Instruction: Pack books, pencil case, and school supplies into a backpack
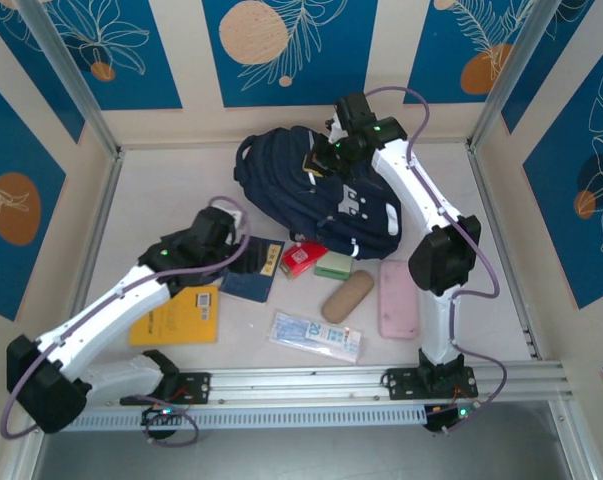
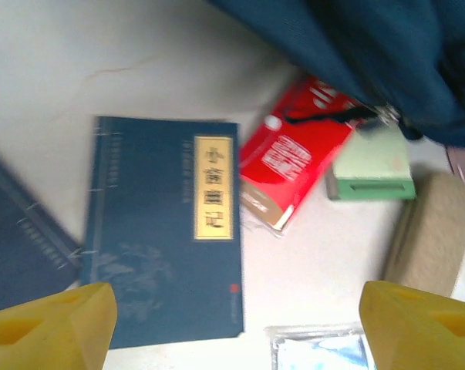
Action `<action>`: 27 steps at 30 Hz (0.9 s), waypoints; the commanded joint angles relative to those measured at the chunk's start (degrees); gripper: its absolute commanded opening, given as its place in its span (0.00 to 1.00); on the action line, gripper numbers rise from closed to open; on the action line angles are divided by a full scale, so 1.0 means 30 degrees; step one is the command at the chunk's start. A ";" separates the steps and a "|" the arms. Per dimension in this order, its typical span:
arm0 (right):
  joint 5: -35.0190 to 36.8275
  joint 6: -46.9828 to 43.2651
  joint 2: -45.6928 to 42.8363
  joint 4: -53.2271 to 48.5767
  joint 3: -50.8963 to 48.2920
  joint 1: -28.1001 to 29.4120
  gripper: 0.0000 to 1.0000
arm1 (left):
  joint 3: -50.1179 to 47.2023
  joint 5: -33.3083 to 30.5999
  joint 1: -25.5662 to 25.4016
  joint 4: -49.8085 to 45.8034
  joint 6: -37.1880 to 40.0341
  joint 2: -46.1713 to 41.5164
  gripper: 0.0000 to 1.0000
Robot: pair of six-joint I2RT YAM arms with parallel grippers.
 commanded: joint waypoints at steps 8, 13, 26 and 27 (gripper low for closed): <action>-0.2642 0.0902 0.0371 0.0360 0.2429 0.0189 0.00 | 0.1956 -0.0117 -0.2440 0.2948 0.2915 0.4292 0.73; -0.3437 0.1275 0.0277 0.0469 0.2385 0.0002 0.00 | 0.1898 -0.0768 -0.2440 0.4665 0.3094 0.5297 0.68; -0.4735 0.1998 -0.0132 0.1418 0.1544 -0.0238 0.00 | 0.1646 -0.1850 -0.2417 0.7259 0.3466 0.7073 0.56; -0.4743 0.2011 -0.0146 0.1449 0.1467 -0.0247 0.00 | 0.1656 -0.1881 -0.2390 0.7353 0.3498 0.7190 0.52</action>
